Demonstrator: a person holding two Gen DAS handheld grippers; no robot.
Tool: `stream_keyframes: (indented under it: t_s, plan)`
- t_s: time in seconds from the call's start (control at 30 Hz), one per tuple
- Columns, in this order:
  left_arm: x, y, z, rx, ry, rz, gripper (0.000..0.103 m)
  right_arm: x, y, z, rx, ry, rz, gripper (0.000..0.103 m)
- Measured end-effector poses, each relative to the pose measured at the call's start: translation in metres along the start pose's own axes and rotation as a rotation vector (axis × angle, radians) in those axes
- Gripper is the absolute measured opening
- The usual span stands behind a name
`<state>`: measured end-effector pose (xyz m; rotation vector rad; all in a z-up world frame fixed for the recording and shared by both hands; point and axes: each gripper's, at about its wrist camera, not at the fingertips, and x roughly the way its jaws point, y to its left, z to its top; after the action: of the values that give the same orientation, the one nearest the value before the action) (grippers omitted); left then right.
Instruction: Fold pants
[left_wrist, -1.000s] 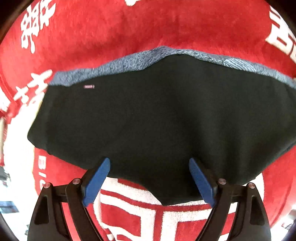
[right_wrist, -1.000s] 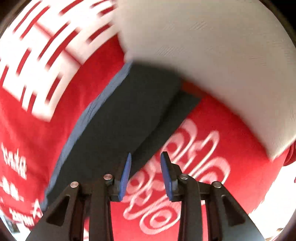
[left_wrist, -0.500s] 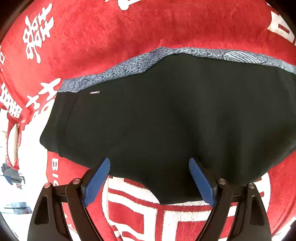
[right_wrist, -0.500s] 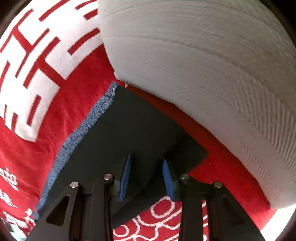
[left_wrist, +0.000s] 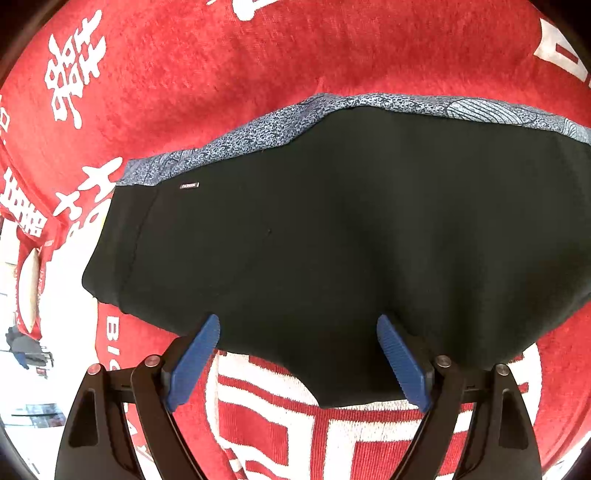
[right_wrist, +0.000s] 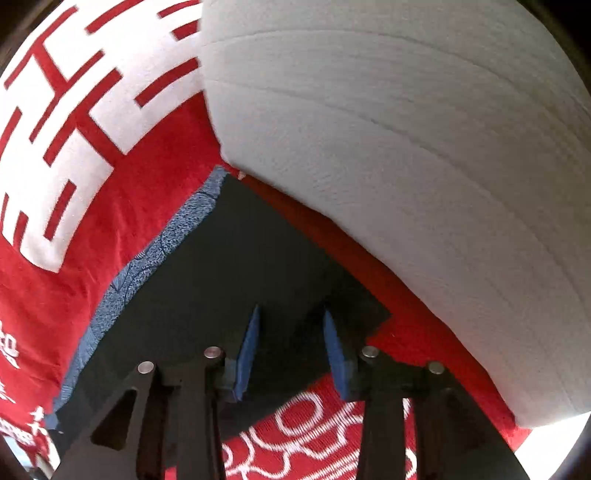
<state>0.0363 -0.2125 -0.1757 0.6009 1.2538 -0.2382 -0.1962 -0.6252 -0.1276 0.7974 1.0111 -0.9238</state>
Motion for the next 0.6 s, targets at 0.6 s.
stream_keyframes:
  t_s: [0.6]
  plan:
    - [-0.008, 0.007, 0.007, 0.001, 0.015, -0.027, 0.091, -0.042, -0.016, -0.034, -0.129, 0.020, -0.139, 0.045]
